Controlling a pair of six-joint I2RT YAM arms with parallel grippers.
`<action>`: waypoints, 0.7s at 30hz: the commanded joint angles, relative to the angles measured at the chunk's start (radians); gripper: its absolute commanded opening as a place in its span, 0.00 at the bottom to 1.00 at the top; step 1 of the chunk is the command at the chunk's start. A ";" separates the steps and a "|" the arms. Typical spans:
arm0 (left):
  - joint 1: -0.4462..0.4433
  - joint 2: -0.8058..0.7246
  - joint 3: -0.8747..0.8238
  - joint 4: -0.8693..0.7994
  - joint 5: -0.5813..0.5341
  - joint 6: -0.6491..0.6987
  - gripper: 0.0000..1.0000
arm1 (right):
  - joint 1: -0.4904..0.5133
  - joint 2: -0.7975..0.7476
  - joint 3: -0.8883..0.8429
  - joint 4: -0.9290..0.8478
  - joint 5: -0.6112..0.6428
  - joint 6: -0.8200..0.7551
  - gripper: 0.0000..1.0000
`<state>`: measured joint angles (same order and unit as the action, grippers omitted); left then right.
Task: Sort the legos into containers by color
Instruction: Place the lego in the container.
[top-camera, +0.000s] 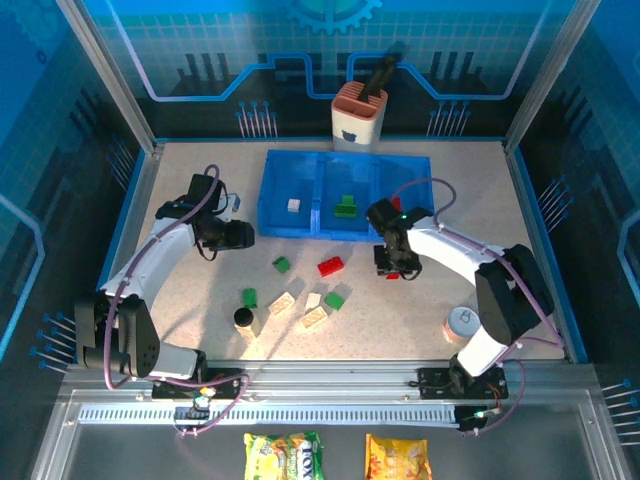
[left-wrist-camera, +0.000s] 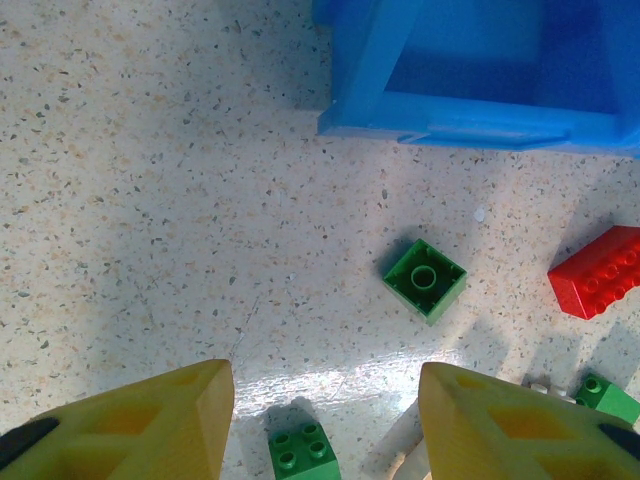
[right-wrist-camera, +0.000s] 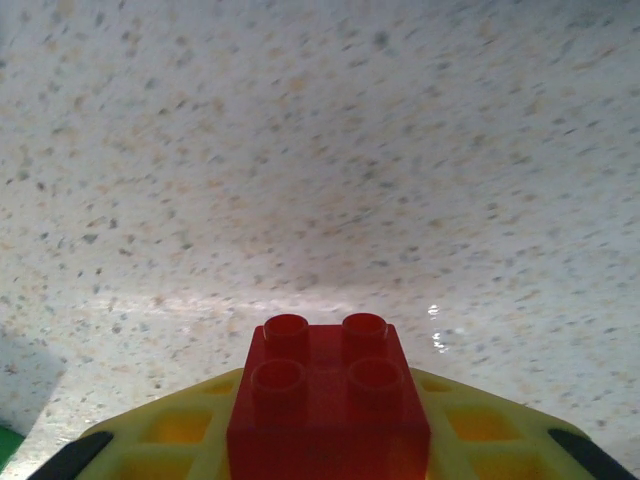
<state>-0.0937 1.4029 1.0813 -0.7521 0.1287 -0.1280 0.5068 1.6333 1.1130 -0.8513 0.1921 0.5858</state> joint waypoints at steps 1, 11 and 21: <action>0.009 -0.004 -0.012 0.008 0.025 0.005 0.52 | -0.054 -0.032 0.006 -0.013 -0.039 -0.095 0.35; 0.012 -0.004 -0.014 0.007 0.025 0.006 0.52 | -0.171 0.029 0.165 -0.063 -0.058 -0.202 0.36; 0.017 -0.004 -0.014 0.006 0.021 0.005 0.52 | -0.248 0.159 0.364 -0.078 -0.070 -0.259 0.36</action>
<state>-0.0860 1.4029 1.0813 -0.7502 0.1287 -0.1280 0.2790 1.7515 1.4235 -0.8993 0.1410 0.3607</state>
